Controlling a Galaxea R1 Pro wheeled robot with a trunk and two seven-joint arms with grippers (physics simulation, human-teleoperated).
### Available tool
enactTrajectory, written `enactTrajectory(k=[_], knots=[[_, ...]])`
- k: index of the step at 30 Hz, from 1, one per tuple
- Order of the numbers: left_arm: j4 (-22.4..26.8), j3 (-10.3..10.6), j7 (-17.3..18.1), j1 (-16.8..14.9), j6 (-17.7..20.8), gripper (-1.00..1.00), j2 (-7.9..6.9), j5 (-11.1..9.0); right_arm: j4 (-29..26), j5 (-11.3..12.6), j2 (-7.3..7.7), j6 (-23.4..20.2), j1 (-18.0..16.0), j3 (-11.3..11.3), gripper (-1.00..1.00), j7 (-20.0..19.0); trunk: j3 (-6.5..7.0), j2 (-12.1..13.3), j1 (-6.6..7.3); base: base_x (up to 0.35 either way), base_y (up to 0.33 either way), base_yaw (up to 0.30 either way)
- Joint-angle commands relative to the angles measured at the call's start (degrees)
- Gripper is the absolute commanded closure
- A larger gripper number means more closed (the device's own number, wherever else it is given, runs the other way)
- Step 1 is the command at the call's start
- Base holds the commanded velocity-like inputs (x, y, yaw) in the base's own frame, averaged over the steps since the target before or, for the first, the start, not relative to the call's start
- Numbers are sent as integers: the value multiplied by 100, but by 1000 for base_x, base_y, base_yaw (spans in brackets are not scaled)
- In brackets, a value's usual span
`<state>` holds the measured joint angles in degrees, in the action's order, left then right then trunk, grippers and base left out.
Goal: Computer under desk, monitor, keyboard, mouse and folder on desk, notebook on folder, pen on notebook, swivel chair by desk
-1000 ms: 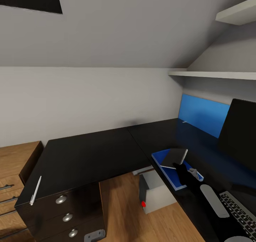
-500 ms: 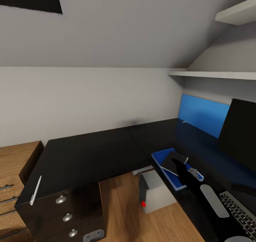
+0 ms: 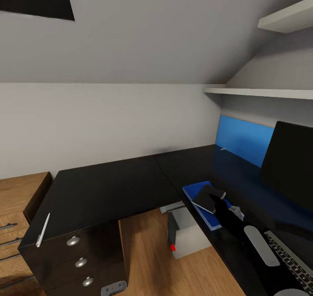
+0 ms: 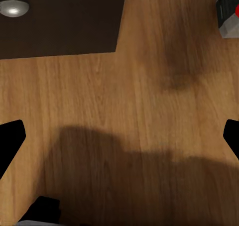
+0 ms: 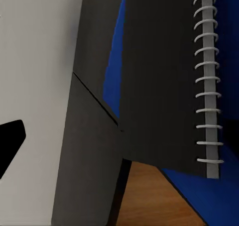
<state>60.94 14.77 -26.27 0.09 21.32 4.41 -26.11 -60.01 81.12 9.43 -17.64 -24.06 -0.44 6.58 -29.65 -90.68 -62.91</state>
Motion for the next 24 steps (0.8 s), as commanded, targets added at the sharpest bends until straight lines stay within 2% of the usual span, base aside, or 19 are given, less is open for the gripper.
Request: enactTrajectory(k=[1,24], knots=[[6,8,-45,0,12,-100,-2,-52,-10,56,-1,-16,-2,0,-100,45,13,38,22,0,0,0],[-109,0,-45,0,12,-100,7,-44,-24,44,-3,-3,-2,12,-100,45,426,961,528,0,0,0]])
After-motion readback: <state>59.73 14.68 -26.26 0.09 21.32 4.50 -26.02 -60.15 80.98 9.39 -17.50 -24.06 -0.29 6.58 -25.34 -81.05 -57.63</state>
